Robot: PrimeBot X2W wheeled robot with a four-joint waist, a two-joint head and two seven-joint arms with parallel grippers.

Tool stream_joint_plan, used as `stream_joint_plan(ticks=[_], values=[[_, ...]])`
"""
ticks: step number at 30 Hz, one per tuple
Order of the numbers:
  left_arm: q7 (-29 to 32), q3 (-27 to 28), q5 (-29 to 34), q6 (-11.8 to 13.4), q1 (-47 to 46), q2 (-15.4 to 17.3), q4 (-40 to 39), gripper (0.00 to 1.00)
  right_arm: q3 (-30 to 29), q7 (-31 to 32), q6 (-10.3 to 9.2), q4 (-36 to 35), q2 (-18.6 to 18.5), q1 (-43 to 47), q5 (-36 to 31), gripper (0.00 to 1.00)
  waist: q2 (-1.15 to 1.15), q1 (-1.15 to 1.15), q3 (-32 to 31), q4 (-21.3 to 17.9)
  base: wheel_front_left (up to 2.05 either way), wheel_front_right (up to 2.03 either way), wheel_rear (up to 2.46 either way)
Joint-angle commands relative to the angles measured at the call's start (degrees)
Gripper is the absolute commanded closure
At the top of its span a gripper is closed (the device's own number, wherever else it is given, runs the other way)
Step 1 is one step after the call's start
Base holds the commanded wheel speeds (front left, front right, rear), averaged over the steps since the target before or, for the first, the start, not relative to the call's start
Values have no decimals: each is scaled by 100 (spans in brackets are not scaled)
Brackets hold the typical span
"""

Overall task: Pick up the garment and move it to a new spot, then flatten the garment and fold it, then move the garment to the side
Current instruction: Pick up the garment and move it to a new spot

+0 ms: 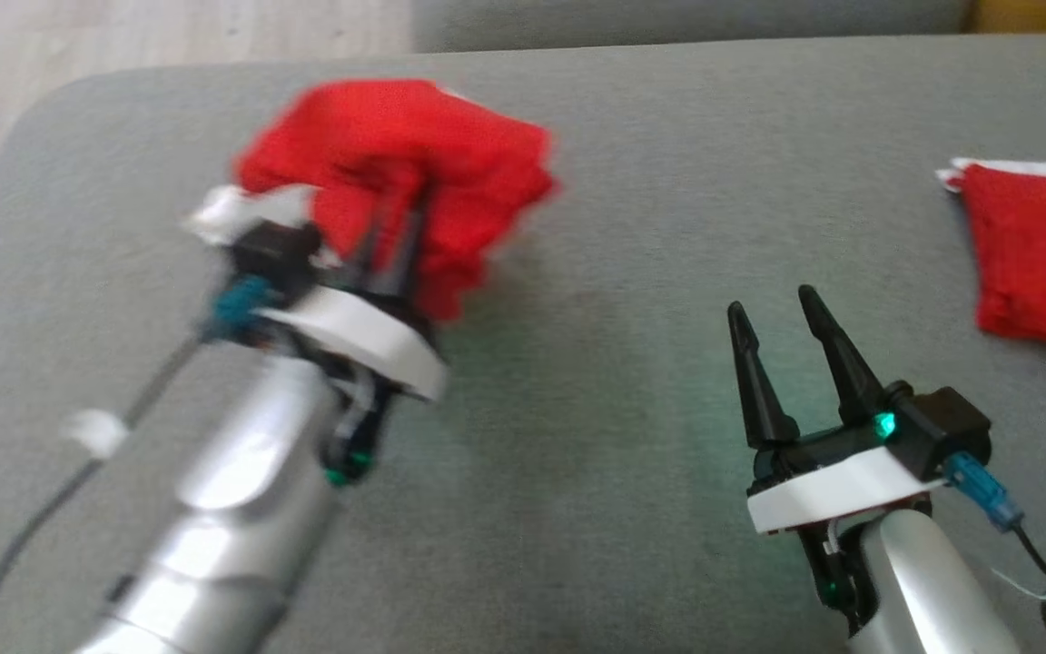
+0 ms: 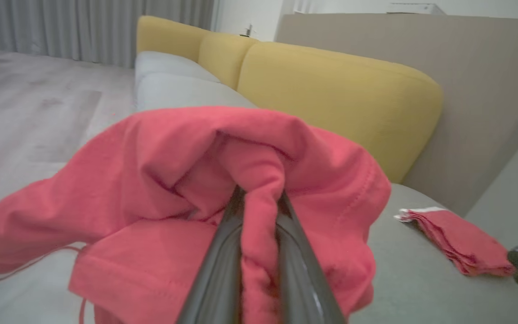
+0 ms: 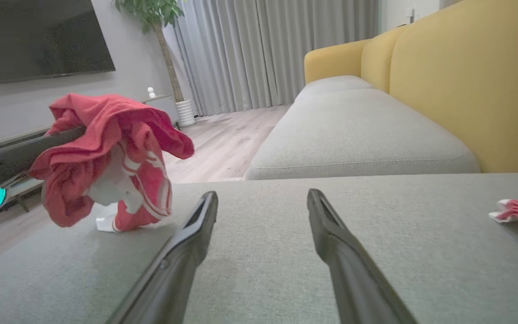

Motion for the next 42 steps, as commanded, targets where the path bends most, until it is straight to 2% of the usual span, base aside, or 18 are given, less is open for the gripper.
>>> stream_joint_plan(ticks=[1, 5, 6, 7, 12, 17, 20, 25, 30, 33, 37, 42], values=[[5, 125, 54, 50, -203, 42, -208, 100, 108, -61, -4, -208, -9, -102, 51, 0, 0, 1, 39, -177, 0, 0, 0], [57, -147, 152, 259, -218, -413, -205, 100, 105, -61, -4, -235, -9, -162, 207, 0, 0, 1, 177, -463, 0, 0, 0], [68, -215, 178, 327, -242, -495, -167, 86, 120, -61, -4, -233, -9, -184, 235, 0, 0, 1, 217, -530, 0, 0, 0], [94, -320, 229, 386, -271, -561, -111, 0, 128, -61, -4, -231, -9, -207, 223, 0, 0, 1, 252, -588, 0, 0, 0], [123, -836, 226, 314, -364, -716, 15, 0, 102, -61, -4, -253, -9, -300, 257, 0, 0, 1, 408, -752, 0, 0, 0], [-166, -942, 167, 367, -491, -732, 101, 0, -13, -61, -4, -246, -9, -293, 234, 0, 0, 1, 400, -623, 0, 0, 0], [-397, -801, 290, 519, -580, -602, 240, 0, -60, -61, -4, -219, -9, -247, 211, 0, 0, 1, 285, -436, 0, 0, 0], [-585, -462, 465, 650, -419, -89, 238, 0, -166, -61, -4, -152, -9, -158, 156, 0, 0, 1, 20, -72, 0, 0, 0], [-612, -34, 653, 769, 231, 423, -214, 0, -243, -61, -4, -73, -9, -19, 111, 0, 0, 1, -222, 230, 0, 0, 0], [-614, 173, 879, 939, 844, 632, -603, 0, -278, -61, -4, -32, -9, 93, 97, 0, 0, 1, -331, 352, 0, 0, 0], [-615, 531, 1025, 1190, 1728, 586, -1220, 0, -341, -61, -4, 30, -9, 253, 97, 0, 0, 1, -382, 449, 0, 0, 0], [-615, 878, 1249, 1214, 2381, 420, -1662, 0, -311, -61, -4, 76, -9, 350, 79, 0, 0, 1, -397, 502, 0, 0, 0]])
